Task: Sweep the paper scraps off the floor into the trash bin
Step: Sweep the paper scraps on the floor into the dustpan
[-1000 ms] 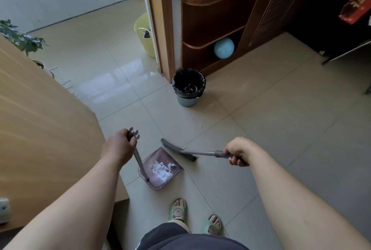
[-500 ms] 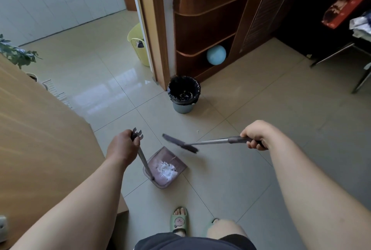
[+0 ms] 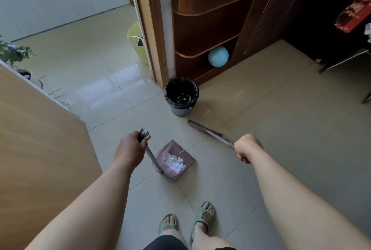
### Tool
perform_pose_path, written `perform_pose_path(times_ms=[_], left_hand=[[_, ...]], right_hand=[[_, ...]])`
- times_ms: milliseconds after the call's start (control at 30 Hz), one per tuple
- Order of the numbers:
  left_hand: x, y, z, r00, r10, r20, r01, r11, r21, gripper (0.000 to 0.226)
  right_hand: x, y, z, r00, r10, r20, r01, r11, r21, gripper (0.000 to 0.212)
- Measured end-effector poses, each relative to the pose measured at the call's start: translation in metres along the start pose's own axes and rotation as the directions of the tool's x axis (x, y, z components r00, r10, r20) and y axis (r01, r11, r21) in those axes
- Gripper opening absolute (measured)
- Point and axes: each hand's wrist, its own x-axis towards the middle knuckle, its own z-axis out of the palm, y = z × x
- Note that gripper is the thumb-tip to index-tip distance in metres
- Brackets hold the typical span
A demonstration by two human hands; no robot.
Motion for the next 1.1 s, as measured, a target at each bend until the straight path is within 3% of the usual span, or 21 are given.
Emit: perform_pose_path(times_ms=[133, 233, 600, 767, 933, 1100], left_hand=[[0.004, 0.013, 0.014, 1.000, -0.013, -0.019, 0.013, 1.000, 0.010, 0.013], [0.008, 0.023, 0.016, 1.000, -0.012, -0.028, 0.012, 1.000, 0.010, 0.013], [-0.007, 0.061, 0.019, 0.998, 0.045, -0.040, -0.046, 0.999, -0.020, 0.018], [-0.018, 0.080, 0.015, 0.993, 0.102, -0.053, -0.105, 0.993, -0.056, 0.020], [-0.026, 0.108, 0.012, 0.980, 0.180, -0.089, -0.184, 0.982, -0.038, 0.022], [-0.031, 0.140, 0.013, 0.969, 0.225, -0.106, -0.232, 0.971, -0.062, 0.021]], right_hand=[[-0.001, -0.005, -0.013, 0.974, 0.006, 0.225, 0.032, 0.986, -0.164, 0.026], [-0.003, -0.010, -0.045, 0.956, 0.006, 0.294, 0.024, 0.995, -0.099, 0.017], [-0.013, 0.002, -0.108, 0.984, -0.096, 0.153, 0.105, 0.993, -0.055, 0.010], [-0.013, 0.013, -0.128, 0.980, -0.073, 0.185, 0.084, 0.995, -0.058, 0.012], [-0.009, 0.031, -0.142, 0.993, 0.016, 0.120, -0.026, 0.997, 0.077, 0.012], [-0.008, 0.046, -0.143, 0.992, 0.059, 0.109, -0.086, 0.959, 0.270, 0.024]])
